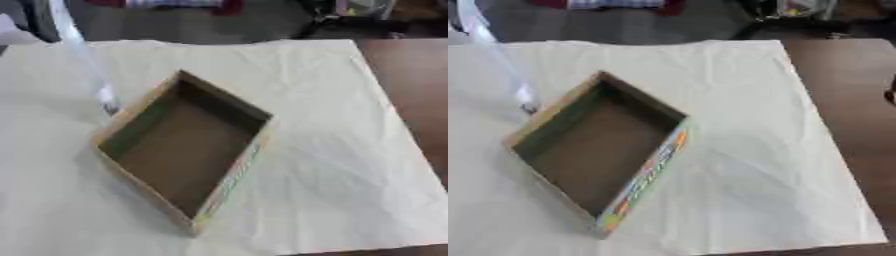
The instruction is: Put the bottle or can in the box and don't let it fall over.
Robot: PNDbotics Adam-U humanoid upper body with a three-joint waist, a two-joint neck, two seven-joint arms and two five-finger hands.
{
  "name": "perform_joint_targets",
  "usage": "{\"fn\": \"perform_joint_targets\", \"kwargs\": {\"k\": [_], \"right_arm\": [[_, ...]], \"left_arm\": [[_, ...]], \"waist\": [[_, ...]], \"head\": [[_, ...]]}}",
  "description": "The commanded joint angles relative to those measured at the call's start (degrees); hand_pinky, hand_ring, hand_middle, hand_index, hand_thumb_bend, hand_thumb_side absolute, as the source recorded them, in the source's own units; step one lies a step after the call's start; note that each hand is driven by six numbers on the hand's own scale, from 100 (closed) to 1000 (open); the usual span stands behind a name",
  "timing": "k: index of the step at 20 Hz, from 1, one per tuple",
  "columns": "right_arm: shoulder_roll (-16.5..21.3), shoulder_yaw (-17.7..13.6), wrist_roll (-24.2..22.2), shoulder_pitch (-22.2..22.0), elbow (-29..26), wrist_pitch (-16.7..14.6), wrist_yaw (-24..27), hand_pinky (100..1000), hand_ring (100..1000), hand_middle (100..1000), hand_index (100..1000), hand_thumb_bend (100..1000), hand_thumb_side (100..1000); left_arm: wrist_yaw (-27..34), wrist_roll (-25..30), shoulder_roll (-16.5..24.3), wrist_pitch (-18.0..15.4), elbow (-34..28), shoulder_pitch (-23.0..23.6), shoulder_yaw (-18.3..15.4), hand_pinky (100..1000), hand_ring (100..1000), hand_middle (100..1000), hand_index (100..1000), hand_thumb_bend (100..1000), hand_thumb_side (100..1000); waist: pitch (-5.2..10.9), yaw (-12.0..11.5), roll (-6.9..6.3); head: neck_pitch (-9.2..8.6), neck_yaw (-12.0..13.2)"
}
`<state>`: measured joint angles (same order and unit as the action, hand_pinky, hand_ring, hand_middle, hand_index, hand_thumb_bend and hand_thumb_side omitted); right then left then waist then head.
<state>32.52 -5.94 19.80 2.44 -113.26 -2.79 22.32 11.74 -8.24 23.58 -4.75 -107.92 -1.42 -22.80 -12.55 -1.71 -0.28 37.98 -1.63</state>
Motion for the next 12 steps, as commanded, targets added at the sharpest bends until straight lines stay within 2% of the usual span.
{"fn": "perform_joint_targets", "kwargs": {"k": [1,6,12], "right_arm": [[1.4,-0.4,-0.1,0.1,-1.3,0.1,-0.5,952,1000,1000,818,100,491],[1.5,-0.3,-0.2,0.1,-1.3,0.1,-0.7,952,1000,1000,818,100,489],[1.6,-0.2,-0.4,0.2,-1.3,0.2,-0.7,953,1000,1000,819,100,485]], "left_arm": [[-2.0,-1.2,4.0,-0.2,-0.7,0.1,0.5,1000,1000,1000,757,496,636],[-2.1,-2.9,8.2,-0.2,0.4,0.9,1.8,1000,1000,1000,766,506,632],[-1.7,-1.1,13.5,0.8,5.2,0.7,3.5,1000,1000,1000,832,643,647]], "waist": [[0.97,0.0,-0.16],[0.89,-0.1,-0.23],[0.88,0.1,-0.31]], "head": [[-0.4,0.2],[-0.62,0.3],[-0.8,0.3]]}}
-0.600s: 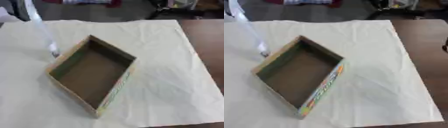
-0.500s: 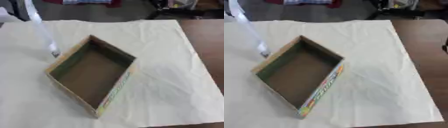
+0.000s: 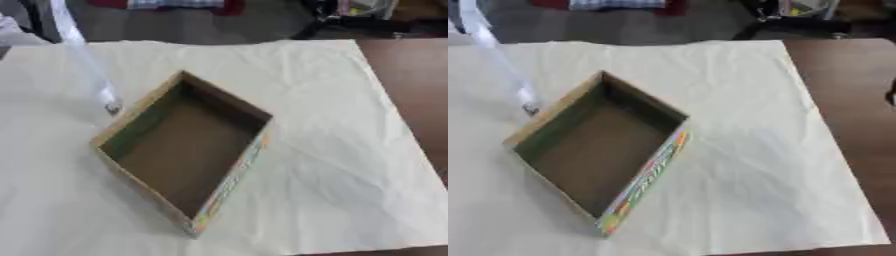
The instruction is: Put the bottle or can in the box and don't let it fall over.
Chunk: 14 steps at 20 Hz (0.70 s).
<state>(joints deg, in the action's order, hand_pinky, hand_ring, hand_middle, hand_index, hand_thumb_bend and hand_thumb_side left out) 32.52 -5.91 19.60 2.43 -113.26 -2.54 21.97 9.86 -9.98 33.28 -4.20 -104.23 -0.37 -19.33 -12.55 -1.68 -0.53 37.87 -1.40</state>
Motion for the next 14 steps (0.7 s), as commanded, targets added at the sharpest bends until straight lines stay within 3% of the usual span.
{"fn": "perform_joint_targets", "kwargs": {"k": [1,2,3,5,14], "right_arm": [[1.6,-0.2,-0.2,0.2,-1.3,0.0,-0.4,953,1000,1000,819,100,484],[1.6,-0.2,-0.2,0.2,-1.3,0.0,-0.4,953,1000,1000,819,100,484],[1.6,-0.2,-0.2,0.2,-1.3,0.0,-0.4,953,1000,1000,819,100,483],[1.6,-0.2,-0.2,0.2,-1.3,0.0,-0.4,953,1000,1000,819,100,483],[1.7,-0.1,-0.5,0.2,-1.3,0.0,-0.2,953,1000,1000,818,100,474]], "left_arm": [[0.7,0.9,4.3,0.3,2.7,-0.4,0.2,1000,1000,1000,853,724,636],[1.4,1.3,4.7,0.3,4.0,-0.6,0.2,1000,1000,1000,854,736,635],[2.1,1.7,5.1,0.2,5.1,-0.8,0.2,1000,1000,1000,867,893,633],[2.5,3.2,5.8,-0.1,6.9,-1.2,0.4,1000,1000,1000,876,1000,626],[0.1,9.8,7.3,-0.2,10.6,-3.2,1.3,1000,1000,1000,871,1000,595]], "waist": [[0.87,0.1,-0.06],[0.86,0.1,-0.05],[0.85,0.2,-0.05],[0.83,0.2,-0.03],[1.04,0.3,0.07]], "head": [[-0.75,0.1],[-0.78,0.1],[-0.8,0.1],[-0.78,0.1],[-0.9,0.3]]}}
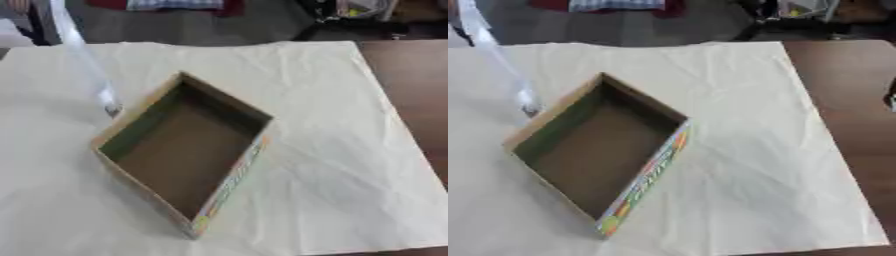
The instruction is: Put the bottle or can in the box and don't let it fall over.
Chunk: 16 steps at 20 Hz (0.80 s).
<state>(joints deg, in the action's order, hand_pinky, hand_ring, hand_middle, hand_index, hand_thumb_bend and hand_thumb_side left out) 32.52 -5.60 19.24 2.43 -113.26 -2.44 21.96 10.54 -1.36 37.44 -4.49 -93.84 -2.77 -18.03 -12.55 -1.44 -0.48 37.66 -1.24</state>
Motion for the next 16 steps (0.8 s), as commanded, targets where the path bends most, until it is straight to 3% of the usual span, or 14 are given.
{"fn": "perform_joint_targets", "kwargs": {"k": [1,16], "right_arm": [[1.8,-0.4,-0.2,0.2,-1.3,-0.1,-0.2,953,1000,1000,818,100,474],[1.9,-0.1,-0.8,0.7,-1.3,0.0,0.3,954,1000,1000,818,100,470]], "left_arm": [[-0.7,1.7,3.3,0.2,0.5,-1.1,0.2,1000,1000,1000,871,1000,590],[2.5,7.9,4.7,2.5,5.8,-8.4,5.0,1000,1000,1000,852,1000,548]], "waist": [[1.06,0.1,0.03],[1.08,0.4,0.26]], "head": [[-0.67,0.2],[-1.6,2.2]]}}
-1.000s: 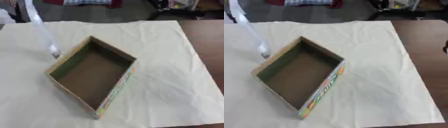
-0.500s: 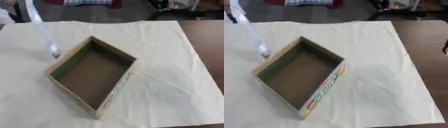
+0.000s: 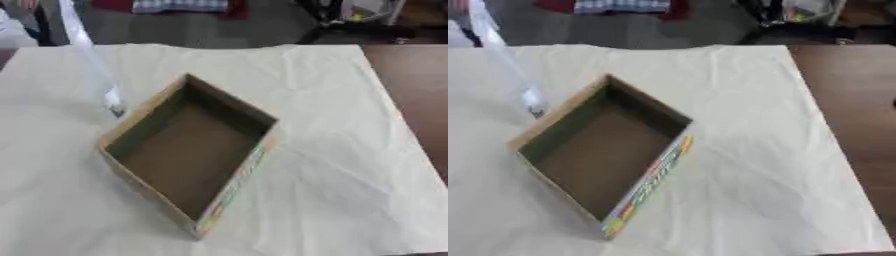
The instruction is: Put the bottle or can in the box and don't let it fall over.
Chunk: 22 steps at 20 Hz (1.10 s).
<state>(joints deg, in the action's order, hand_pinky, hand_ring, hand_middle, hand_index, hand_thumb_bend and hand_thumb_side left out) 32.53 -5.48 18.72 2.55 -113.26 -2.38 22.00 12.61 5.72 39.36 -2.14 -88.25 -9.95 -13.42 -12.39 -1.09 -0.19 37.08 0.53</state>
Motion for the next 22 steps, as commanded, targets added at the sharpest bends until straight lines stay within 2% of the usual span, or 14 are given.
{"fn": "perform_joint_targets", "kwargs": {"k": [1,22], "right_arm": [[1.8,-0.2,-0.3,0.6,-1.3,0.0,0.3,954,1000,1000,819,100,470],[1.1,0.3,-0.7,1.3,-1.3,0.5,0.5,955,1000,1000,819,100,476]], "left_arm": [[0.3,1.2,2.8,0.3,0.6,-1.9,0.8,1000,1000,1000,853,1000,546],[-0.5,7.8,1.3,0.9,6.1,-12.9,7.1,1000,1000,1000,846,1000,533]], "waist": [[0.94,0.1,-0.01],[0.53,0.9,0.05]], "head": [[-1.14,0.4],[-2.41,0.7]]}}
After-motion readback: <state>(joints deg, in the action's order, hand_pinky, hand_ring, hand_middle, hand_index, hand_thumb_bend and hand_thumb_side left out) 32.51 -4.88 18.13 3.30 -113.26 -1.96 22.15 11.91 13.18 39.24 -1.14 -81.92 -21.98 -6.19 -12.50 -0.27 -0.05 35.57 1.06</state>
